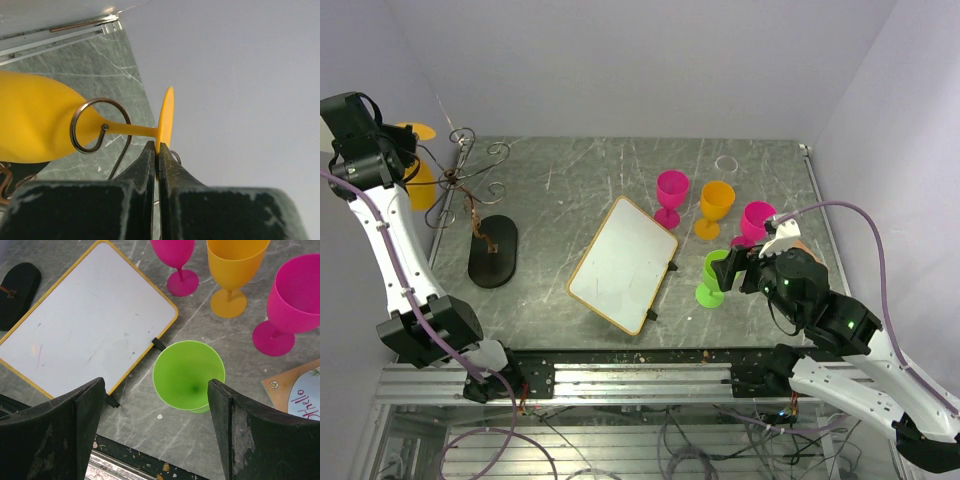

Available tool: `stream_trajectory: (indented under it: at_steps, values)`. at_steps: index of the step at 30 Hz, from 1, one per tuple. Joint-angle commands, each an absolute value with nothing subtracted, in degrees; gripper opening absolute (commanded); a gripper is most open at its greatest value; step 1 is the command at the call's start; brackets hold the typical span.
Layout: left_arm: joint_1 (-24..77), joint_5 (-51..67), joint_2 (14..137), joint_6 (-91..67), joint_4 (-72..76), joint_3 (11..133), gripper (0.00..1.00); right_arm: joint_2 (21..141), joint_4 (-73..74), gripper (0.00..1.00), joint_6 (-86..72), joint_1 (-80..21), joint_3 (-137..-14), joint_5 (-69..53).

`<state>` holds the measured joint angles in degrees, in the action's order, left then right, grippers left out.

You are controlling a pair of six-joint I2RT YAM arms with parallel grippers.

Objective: Take the wine glass off the wine glass rack

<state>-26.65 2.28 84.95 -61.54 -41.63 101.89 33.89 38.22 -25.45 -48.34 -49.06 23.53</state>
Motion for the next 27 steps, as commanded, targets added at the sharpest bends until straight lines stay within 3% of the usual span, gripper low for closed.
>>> stream_trajectory:
  at_steps: [1,14,27]
  values:
    - [-26.23,4.18,81.78,-61.9,-42.77,102.06,0.07,33.63,37.98,0.83,-25.12,-48.24,-49.72,23.55]
    - [-26.3,2.25,79.6,-60.8,-47.25,101.6,0.07,32.5,37.64,0.83,-24.96,-48.18,-49.57,23.03]
    - [-26.37,-10.5,76.73,-58.0,-52.04,101.81,0.07,32.74,37.69,0.83,-24.95,-48.17,-49.56,23.07]
